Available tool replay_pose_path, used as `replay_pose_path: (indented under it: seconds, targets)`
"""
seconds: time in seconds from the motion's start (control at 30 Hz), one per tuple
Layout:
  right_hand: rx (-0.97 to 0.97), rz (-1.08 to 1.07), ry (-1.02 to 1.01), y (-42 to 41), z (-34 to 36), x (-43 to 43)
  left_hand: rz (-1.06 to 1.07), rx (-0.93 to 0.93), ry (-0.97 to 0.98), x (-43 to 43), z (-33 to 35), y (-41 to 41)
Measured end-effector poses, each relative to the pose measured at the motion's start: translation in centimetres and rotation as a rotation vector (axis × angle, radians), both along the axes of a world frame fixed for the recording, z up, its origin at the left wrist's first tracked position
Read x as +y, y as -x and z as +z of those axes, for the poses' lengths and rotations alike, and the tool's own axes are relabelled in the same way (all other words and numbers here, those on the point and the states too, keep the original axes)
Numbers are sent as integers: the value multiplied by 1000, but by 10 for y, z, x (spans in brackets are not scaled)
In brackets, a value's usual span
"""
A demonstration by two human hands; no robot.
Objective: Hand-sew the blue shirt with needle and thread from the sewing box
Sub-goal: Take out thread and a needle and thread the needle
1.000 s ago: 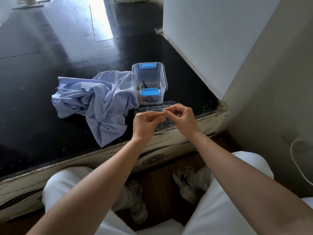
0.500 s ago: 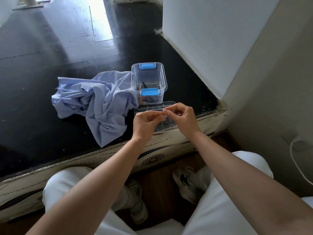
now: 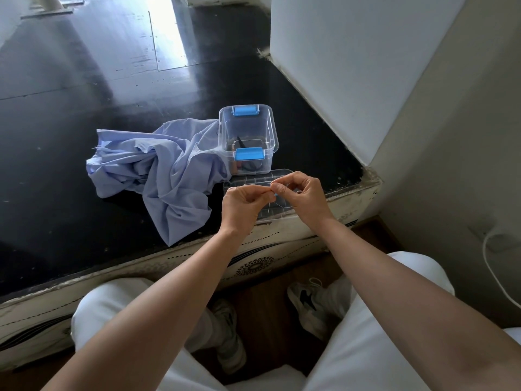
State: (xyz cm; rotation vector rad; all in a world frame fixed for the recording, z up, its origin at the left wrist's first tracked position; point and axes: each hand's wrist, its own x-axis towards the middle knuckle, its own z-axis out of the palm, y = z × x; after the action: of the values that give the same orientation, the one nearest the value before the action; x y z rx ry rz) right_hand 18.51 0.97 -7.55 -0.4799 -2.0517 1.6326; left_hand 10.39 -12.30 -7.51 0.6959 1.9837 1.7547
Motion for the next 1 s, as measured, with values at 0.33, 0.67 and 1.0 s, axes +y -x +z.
replay_pose_path:
  seconds: [0.33, 0.67, 1.0]
  targets:
    - [-83, 47, 16, 0, 0, 2, 50, 225, 61, -1, 3, 11]
    - [-141, 97, -5, -2, 1, 8, 35, 428, 144, 0, 1, 14]
    - [-189, 196, 102, -4, -2, 9, 33, -72, -51, 2, 5, 14]
